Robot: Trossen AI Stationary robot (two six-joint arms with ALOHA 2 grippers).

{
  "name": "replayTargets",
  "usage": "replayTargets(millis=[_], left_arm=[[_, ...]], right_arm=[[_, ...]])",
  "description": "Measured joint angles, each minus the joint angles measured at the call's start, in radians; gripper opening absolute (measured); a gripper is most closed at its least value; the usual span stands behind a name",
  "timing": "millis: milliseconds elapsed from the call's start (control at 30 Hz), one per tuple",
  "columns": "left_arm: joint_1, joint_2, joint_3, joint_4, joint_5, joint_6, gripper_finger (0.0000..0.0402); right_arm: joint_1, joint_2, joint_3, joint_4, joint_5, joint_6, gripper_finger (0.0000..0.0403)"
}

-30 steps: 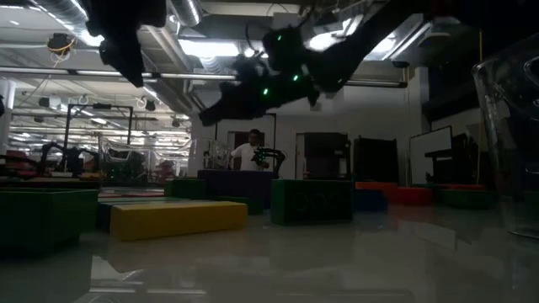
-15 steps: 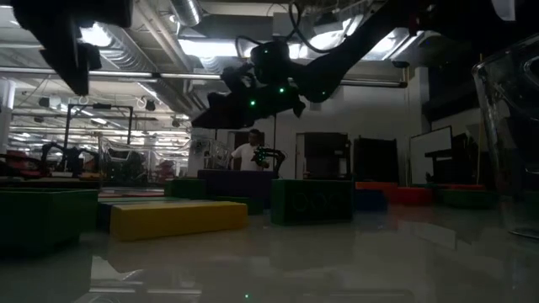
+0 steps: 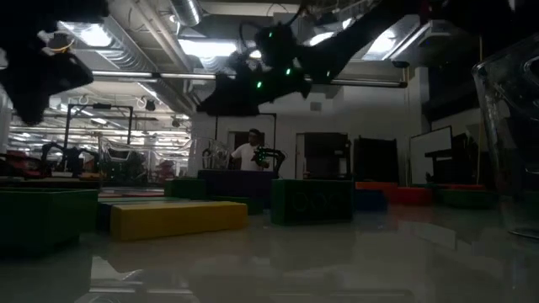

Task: Sort blocks by size
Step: Put the square orange game piece into the top transparent bin

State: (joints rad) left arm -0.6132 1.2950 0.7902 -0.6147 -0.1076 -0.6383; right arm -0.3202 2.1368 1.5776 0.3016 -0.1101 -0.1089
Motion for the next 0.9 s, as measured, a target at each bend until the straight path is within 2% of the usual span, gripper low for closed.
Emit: replayTargets(millis=[367,767,900], left_arm=[[-0.063,0.125,0.0,0.002,0.0,0.034,0.0211],[-0.076,0.196,0.0,-0.002,-0.012,0.037,0.0211],[-0.076,0.241,0.0,0.005,-0.012,0.038,0.0211]], right_arm=[[0.0,-0.238,0.0,-0.365,-0.072,0.007,0.0227],[0.0,-0.501,0.0,-0.619,-0.095,0.056,0.0227],[0.0,-0.571,0.0,-0.709,-0.163,0.113,0.0227]])
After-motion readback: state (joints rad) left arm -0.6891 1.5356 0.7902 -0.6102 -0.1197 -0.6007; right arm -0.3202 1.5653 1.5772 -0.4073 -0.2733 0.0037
